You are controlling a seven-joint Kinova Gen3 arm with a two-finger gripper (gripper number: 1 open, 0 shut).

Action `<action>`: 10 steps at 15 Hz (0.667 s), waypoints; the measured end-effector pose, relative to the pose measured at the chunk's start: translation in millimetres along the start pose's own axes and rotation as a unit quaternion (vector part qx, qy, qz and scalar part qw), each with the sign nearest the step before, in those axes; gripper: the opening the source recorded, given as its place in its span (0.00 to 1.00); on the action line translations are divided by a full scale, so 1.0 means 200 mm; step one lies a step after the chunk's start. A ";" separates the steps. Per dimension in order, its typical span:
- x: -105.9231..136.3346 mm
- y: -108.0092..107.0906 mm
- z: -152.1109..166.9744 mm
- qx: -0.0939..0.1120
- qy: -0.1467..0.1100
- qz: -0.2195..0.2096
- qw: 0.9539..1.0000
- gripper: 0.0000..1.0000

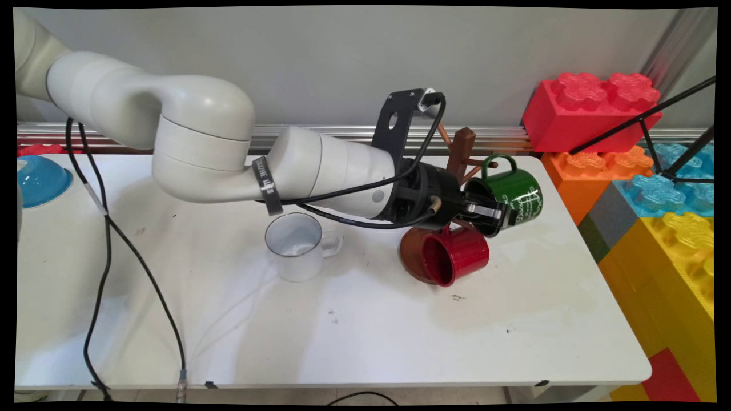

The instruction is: Place the picked object on the table

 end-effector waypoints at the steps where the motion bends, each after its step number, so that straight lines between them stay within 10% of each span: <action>1: 0.00 0.01 0.00 -0.003 0.000 -0.001 1.000 0.00; 10: 0.00 0.13 -0.07 -0.036 -0.006 -0.008 0.999 0.00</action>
